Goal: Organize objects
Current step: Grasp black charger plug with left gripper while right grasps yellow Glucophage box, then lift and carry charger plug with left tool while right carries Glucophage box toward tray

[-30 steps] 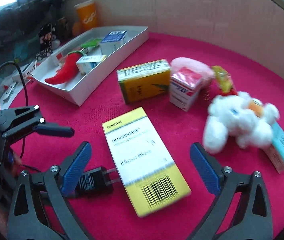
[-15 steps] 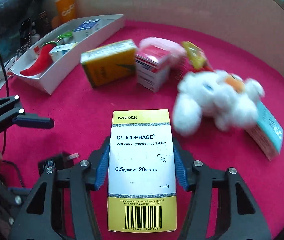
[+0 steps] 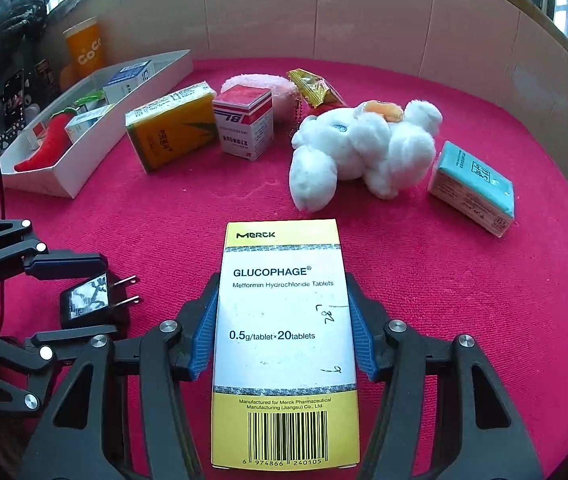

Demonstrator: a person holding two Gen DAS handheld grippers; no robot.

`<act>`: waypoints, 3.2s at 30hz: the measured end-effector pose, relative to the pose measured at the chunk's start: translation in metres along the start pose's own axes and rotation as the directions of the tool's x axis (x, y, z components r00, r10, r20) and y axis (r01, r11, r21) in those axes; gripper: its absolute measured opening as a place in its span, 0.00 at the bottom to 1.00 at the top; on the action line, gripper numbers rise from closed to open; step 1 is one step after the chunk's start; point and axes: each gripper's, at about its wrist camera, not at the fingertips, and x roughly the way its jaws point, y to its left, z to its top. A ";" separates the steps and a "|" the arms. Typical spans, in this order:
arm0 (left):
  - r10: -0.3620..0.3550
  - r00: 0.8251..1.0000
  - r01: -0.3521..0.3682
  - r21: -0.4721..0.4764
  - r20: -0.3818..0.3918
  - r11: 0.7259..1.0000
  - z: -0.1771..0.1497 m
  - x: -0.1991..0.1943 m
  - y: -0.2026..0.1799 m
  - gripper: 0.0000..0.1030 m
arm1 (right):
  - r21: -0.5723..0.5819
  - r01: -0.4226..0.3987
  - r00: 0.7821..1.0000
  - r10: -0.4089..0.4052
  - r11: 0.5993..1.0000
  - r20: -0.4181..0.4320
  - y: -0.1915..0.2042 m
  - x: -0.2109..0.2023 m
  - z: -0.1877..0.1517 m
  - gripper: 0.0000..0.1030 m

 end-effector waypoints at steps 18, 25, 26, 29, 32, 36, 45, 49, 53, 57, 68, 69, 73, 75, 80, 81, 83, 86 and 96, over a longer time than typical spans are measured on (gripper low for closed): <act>0.062 0.997 -0.061 -0.008 0.042 0.998 -0.003 -0.007 0.003 0.28 | 0.021 0.007 0.999 -0.008 1.000 0.031 0.002 -0.005 -0.006 0.55; 0.075 0.993 -0.070 -0.059 0.091 0.996 -0.004 -0.018 0.011 0.28 | 0.041 0.024 0.999 -0.025 0.999 0.032 0.002 -0.006 -0.006 0.55; 0.079 0.992 -0.073 -0.063 0.097 0.995 -0.004 -0.018 0.012 0.28 | 0.045 0.027 0.999 -0.028 0.999 0.033 0.000 -0.006 -0.007 0.55; 0.091 0.991 -0.083 -0.078 0.103 0.993 -0.004 -0.020 0.015 0.28 | 0.053 0.031 0.999 -0.032 0.998 0.034 -0.001 -0.007 -0.008 0.55; 0.098 0.989 -0.088 -0.093 0.108 0.992 -0.005 -0.022 0.018 0.28 | 0.054 0.037 0.999 -0.038 0.998 0.034 -0.001 -0.007 -0.008 0.55; 0.112 0.986 -0.100 -0.102 0.123 0.990 -0.007 -0.025 0.020 0.28 | 0.066 0.039 0.999 -0.042 0.997 0.035 -0.003 -0.007 -0.008 0.55; 0.141 0.980 -0.128 -0.094 0.139 0.987 -0.006 -0.026 0.017 0.28 | 0.072 0.050 0.998 -0.053 0.996 0.036 -0.004 -0.008 -0.008 0.55; 0.151 0.979 -0.140 -0.085 0.139 0.986 -0.005 -0.025 0.015 0.28 | 0.077 0.045 0.998 -0.048 0.996 0.038 -0.005 -0.007 -0.008 0.55; 0.161 0.978 -0.150 -0.085 0.135 0.985 -0.005 -0.025 0.014 0.28 | 0.094 0.039 0.998 -0.044 0.995 0.042 -0.009 -0.008 -0.009 0.55; 0.169 0.977 -0.160 -0.079 0.130 0.984 -0.005 -0.023 0.013 0.28 | 0.134 0.028 0.998 -0.035 0.991 0.052 -0.016 -0.010 -0.011 0.55; 0.191 0.969 -0.177 -0.097 0.155 0.979 -0.006 -0.028 0.016 0.28 | 0.174 0.025 0.997 -0.036 0.984 0.063 -0.022 -0.015 -0.012 0.55; 0.191 0.969 -0.177 -0.096 0.154 0.979 -0.006 -0.028 0.016 0.28 | 0.182 0.025 0.997 -0.037 0.983 0.066 -0.024 -0.015 -0.013 0.55; 0.197 0.965 -0.184 -0.085 0.175 0.979 -0.006 -0.033 0.013 0.28 | 0.225 0.025 0.996 -0.044 0.974 0.079 -0.033 -0.019 -0.014 0.55; 0.204 0.956 -0.188 -0.092 0.211 0.978 -0.007 -0.041 0.013 0.28 | 0.238 0.032 0.995 -0.054 0.971 0.089 -0.035 -0.022 -0.015 0.55; 0.241 0.927 -0.206 -0.146 0.289 0.968 -0.005 -0.068 0.026 0.28 | 0.265 0.013 0.975 -0.071 0.964 0.210 -0.030 -0.047 -0.011 0.55; 0.246 0.923 -0.206 -0.160 0.295 0.965 -0.004 -0.073 0.029 0.28 | 0.280 -0.011 0.971 -0.056 0.960 0.231 -0.028 -0.051 -0.009 0.55; 0.262 0.914 -0.209 -0.193 0.311 0.958 -0.004 -0.084 0.039 0.28 | 0.284 -0.040 0.964 -0.038 0.958 0.263 -0.022 -0.060 -0.002 0.55; 0.293 0.896 -0.218 -0.244 0.333 0.945 -0.004 -0.101 0.052 0.28 | 0.266 -0.059 0.951 -0.026 0.962 0.307 -0.008 -0.072 0.008 0.55; 0.380 0.855 -0.258 -0.347 0.353 0.902 -0.009 -0.135 0.089 0.28 | 0.233 -0.119 0.930 0.026 0.965 0.366 0.023 -0.089 0.046 0.55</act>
